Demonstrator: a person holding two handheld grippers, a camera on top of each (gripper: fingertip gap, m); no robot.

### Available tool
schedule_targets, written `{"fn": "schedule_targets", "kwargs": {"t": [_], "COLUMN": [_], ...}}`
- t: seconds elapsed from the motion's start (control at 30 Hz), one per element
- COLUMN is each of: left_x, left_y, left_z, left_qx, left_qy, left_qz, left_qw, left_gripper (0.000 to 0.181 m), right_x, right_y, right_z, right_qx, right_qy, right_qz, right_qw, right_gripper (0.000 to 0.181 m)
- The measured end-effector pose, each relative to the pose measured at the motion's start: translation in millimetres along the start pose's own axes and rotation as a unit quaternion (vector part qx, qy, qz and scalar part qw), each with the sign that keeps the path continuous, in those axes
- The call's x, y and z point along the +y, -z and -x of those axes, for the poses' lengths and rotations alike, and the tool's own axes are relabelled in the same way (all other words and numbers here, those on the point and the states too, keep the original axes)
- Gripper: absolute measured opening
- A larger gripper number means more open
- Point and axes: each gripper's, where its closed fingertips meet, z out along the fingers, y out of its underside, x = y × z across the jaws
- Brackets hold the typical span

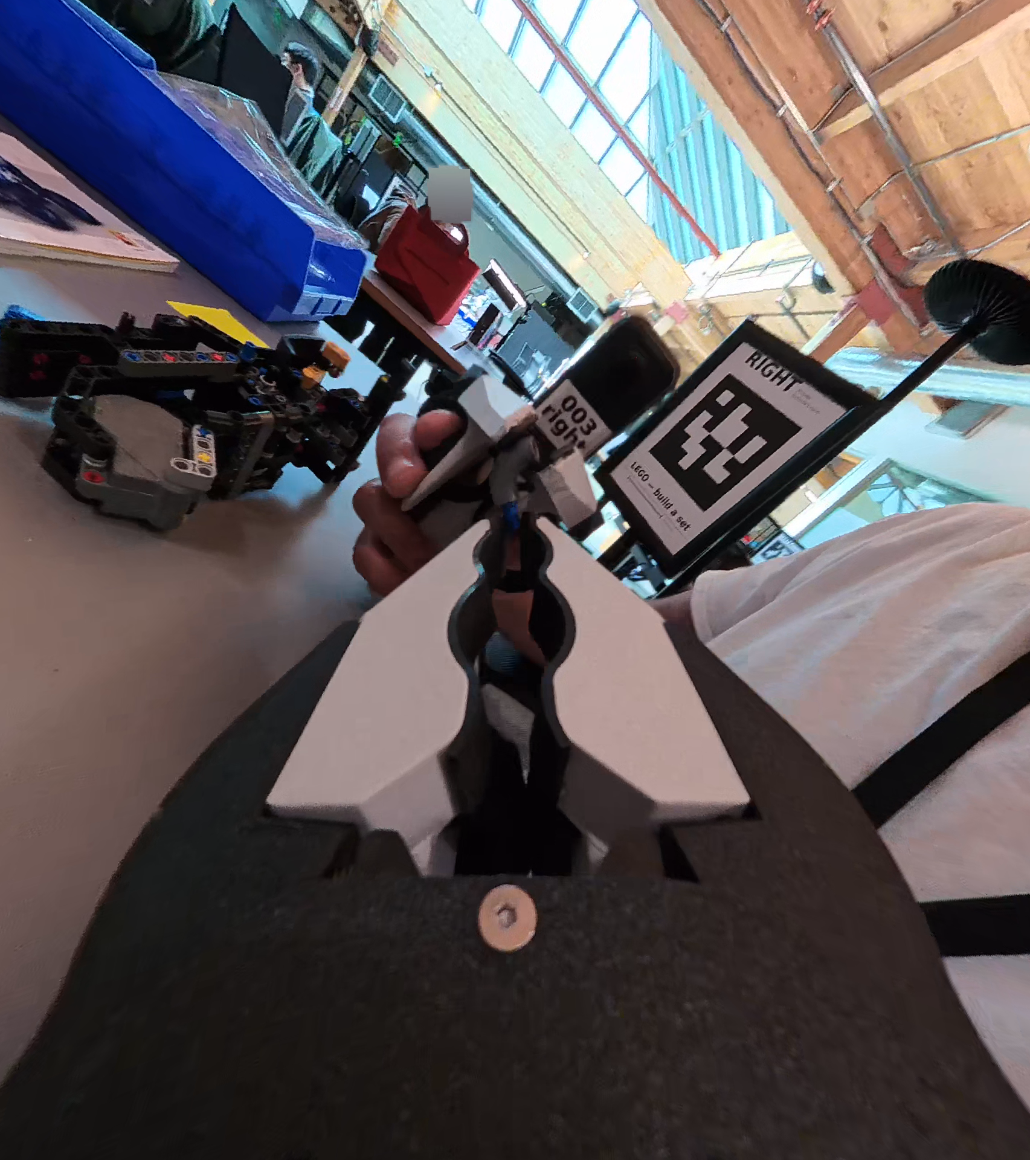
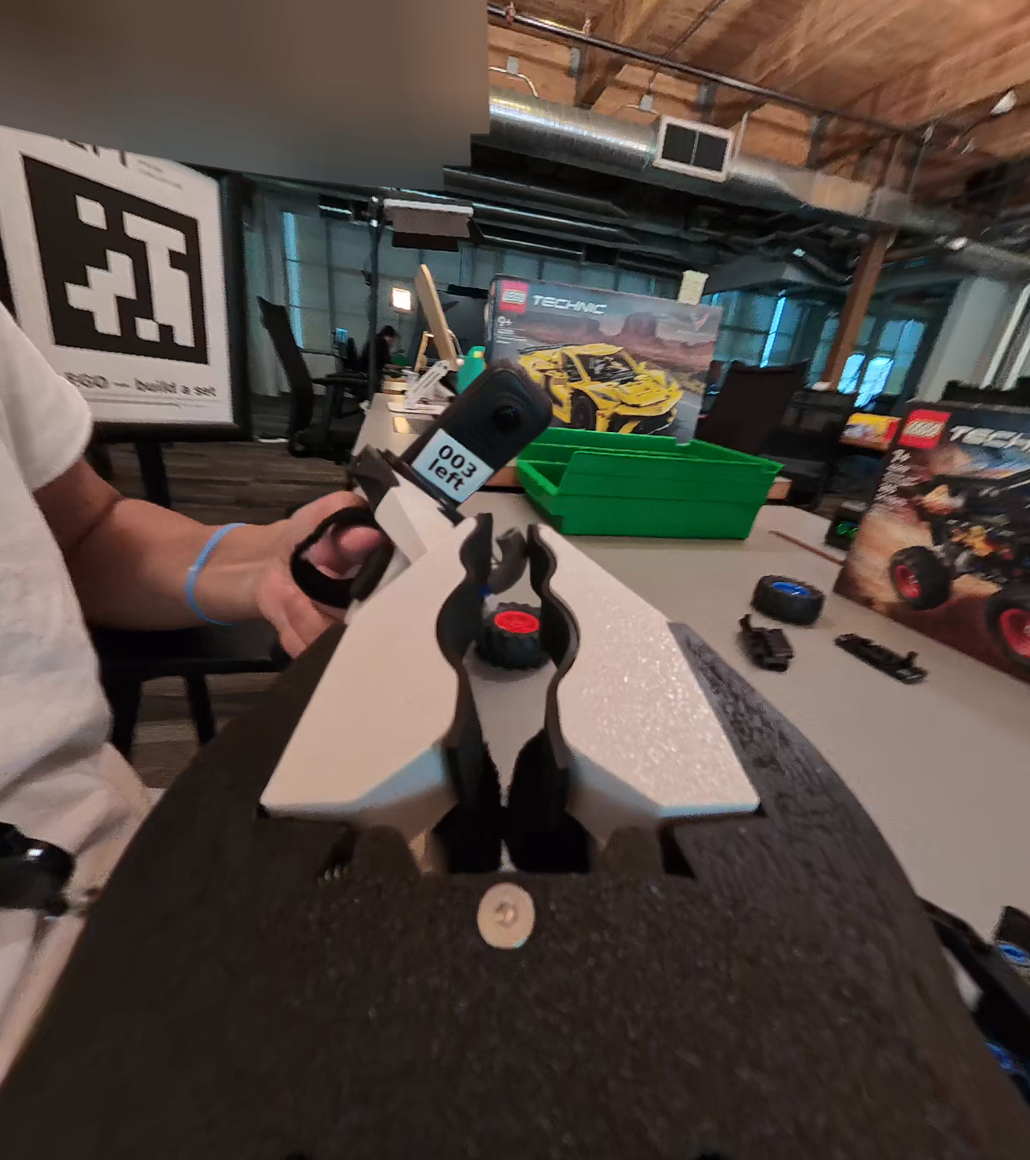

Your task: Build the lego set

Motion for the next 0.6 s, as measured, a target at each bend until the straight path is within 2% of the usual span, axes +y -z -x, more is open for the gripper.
{"fn": "schedule_targets", "kwargs": {"t": [0.07,0.1,0.27,0.47,0.6], "left_x": [-1.7,-1.9,2.6,2.3,0.8], "left_y": [0.4,0.6,1.5,6.7,8.7], "left_z": [0.8,0.3,2.4,6.8,9.4], "left_qx": [-0.015,-0.018,-0.060,-0.082,-0.098], "left_qy": [-0.022,-0.029,-0.096,-0.119,-0.140], "left_qz": [-0.008,-0.008,-0.001,-0.011,-0.006], "left_qw": [1.000,0.999,0.994,0.989,0.985], "left_gripper": [0.003,0.003,0.003,0.001,0.001], "right_x": [3.3,6.6,10.3,13.1,15.2], "right_y": [-1.5,-2.2,0.6,0.3,0.3], "right_z": [0.5,-0.2,-1.8,-7.8,-9.5], "right_qx": [-0.007,-0.005,0.009,0.044,0.034], "right_qy": [-0.022,-0.018,0.039,0.097,0.051], "right_qz": [0.009,0.018,0.044,0.058,0.061], "right_qw": [1.000,1.000,0.998,0.993,0.996], "right_gripper": [0.016,0.012,0.008,0.008,0.008]}}
